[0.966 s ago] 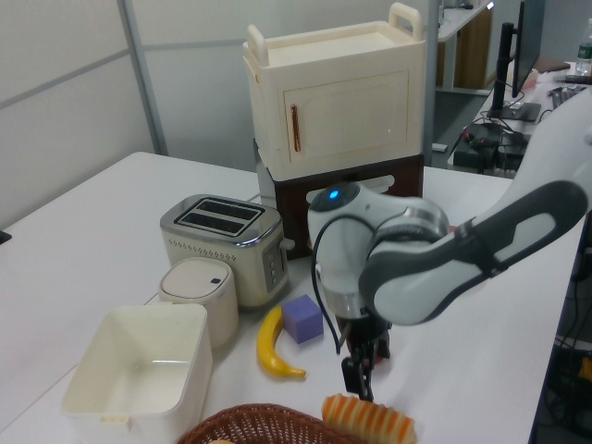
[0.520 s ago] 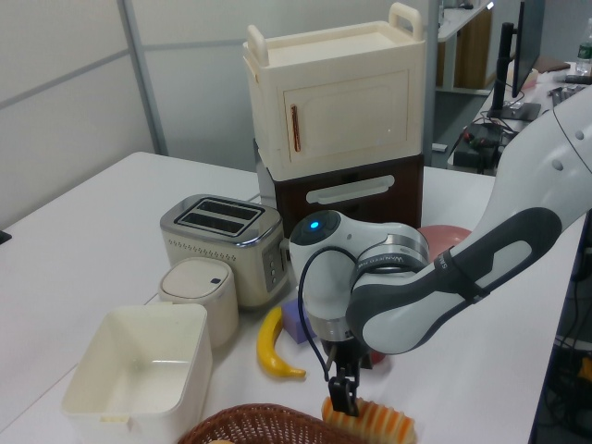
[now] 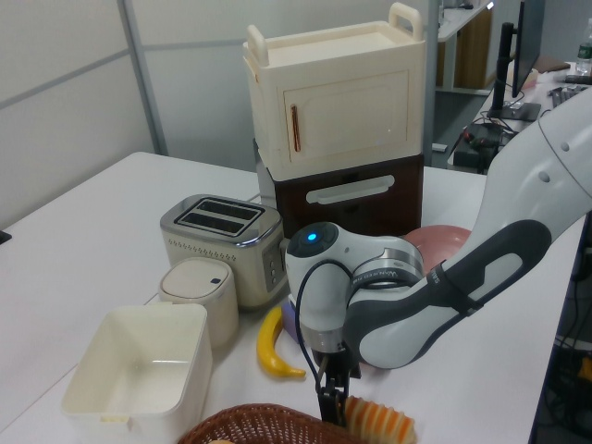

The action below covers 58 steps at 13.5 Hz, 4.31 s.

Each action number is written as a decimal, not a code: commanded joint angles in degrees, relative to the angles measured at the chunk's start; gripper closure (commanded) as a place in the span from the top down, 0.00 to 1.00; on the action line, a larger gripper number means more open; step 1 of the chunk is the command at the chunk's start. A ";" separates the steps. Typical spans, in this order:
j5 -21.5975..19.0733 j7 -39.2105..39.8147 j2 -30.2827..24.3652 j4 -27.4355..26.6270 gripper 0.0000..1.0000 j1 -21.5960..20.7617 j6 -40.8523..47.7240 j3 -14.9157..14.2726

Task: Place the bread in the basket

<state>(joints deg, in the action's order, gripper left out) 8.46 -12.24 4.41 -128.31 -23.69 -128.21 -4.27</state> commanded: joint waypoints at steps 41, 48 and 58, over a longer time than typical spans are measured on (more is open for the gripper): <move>0.94 -13.34 0.51 24.16 1.00 4.00 24.58 22.90; 1.47 -16.06 -3.61 24.86 1.00 12.42 26.77 22.47; -3.50 1.05 -8.01 32.94 1.00 22.63 32.84 -1.17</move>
<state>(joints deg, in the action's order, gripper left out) 10.66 -15.26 -2.32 -98.23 -2.53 -98.35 -3.93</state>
